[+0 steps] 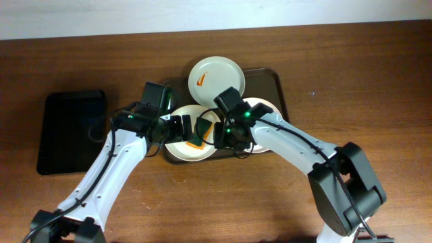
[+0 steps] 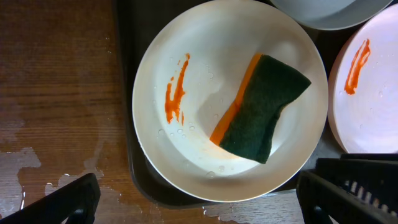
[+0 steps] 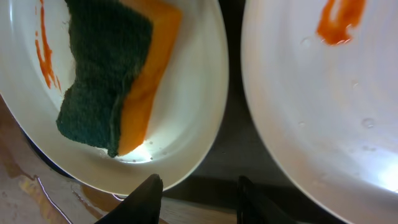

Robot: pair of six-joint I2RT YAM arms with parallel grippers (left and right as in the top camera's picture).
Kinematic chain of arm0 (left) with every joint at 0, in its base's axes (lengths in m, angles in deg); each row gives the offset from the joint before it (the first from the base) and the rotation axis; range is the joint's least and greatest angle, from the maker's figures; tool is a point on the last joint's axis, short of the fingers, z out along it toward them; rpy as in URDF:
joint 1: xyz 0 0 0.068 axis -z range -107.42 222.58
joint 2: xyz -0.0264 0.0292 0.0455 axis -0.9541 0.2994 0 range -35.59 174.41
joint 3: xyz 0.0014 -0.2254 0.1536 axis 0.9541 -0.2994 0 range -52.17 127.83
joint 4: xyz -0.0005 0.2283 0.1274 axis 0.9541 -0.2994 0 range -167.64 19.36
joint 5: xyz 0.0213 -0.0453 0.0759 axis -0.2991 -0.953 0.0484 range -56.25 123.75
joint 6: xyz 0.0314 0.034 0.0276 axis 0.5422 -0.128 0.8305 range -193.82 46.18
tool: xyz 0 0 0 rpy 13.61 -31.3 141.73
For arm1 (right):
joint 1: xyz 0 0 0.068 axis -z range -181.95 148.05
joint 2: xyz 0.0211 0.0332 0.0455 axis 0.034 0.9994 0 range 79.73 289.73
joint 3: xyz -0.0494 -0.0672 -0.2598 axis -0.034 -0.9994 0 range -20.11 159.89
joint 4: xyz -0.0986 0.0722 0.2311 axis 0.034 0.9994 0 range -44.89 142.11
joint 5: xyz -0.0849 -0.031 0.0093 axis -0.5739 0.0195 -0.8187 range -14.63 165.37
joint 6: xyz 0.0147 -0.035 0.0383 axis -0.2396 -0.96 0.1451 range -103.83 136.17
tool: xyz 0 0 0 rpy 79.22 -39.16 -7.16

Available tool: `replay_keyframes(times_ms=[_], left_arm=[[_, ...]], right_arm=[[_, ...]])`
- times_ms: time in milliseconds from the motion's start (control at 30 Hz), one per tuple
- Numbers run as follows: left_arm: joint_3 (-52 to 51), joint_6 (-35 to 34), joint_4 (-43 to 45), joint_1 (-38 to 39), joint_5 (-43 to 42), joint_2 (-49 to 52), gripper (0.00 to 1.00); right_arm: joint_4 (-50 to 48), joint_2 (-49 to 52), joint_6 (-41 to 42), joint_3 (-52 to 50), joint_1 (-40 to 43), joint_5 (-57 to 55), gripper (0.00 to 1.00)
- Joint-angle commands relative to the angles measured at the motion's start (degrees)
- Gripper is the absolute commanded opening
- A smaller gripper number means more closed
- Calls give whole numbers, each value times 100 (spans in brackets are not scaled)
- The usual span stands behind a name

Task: Clean dirty plates on tray and stack at the side
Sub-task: 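Reach the right gripper to the front-left plate rim and grasp it, then hold the plate with the right gripper and scrub it with the left-held sponge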

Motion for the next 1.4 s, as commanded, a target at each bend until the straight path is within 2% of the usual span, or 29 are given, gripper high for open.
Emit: replay_keyframes(times_ms=[0, 200, 333, 500, 600, 700, 800, 867, 900, 933, 967, 1000, 1067, 1133, 1200, 1267, 1367], left_arm=[[7, -15, 11, -9, 22, 11, 100], [7, -15, 13, -9, 22, 11, 100], [7, -15, 13, -9, 24, 11, 99], [7, -15, 13, -9, 22, 11, 100], [7, -15, 13, -9, 24, 11, 100], [7, -15, 13, -9, 22, 11, 100], [7, -15, 26, -9, 22, 11, 99], [-13, 129, 90, -9, -85, 79, 100], [-68, 442, 273, -9, -345, 138, 100], [-214, 1139, 717, -9, -1003, 361, 100], [-245, 1353, 887, -26, -1045, 568, 100], [-245, 1410, 1029, -76, -1150, 741, 100], [-245, 1650, 1432, -286, -2135, 1165, 100], [-245, 1644, 1585, -511, -2284, 1497, 88], [-243, 1674, 1600, -778, -2590, 1606, 89], [-151, 2127, 1600, -957, -3801, 1593, 93], [116, 2177, 1598, -1036, -4959, 1480, 93]], right_arm=[[-144, 280, 275, -22, -57, -55, 40], [-275, 479, 302, -22, -57, -170, 40], [-450, 695, 400, -22, -57, -374, 32], [-892, 697, -116, -22, -57, -417, 32], [-896, 702, -133, -22, -57, -756, 32], [-861, 702, -315, -22, -57, -774, 21], [-850, 702, -680, -22, -57, -769, 18], [-815, 702, -680, -22, -57, -769, 7], [-800, 702, -680, -22, -57, -769, 4], [-798, 702, -680, -22, -57, -769, 4], [-796, 702, -678, -22, -57, -769, 4], [-778, 702, -678, -22, -57, -769, 4], [-772, 702, -680, -22, -57, -769, 4], [-750, 702, -678, -22, -57, -769, 4], [-750, 702, -680, -22, -57, -769, 4], [-756, 702, -678, -22, -57, -769, 4], [-734, 702, -678, -22, -57, -769, 5]])
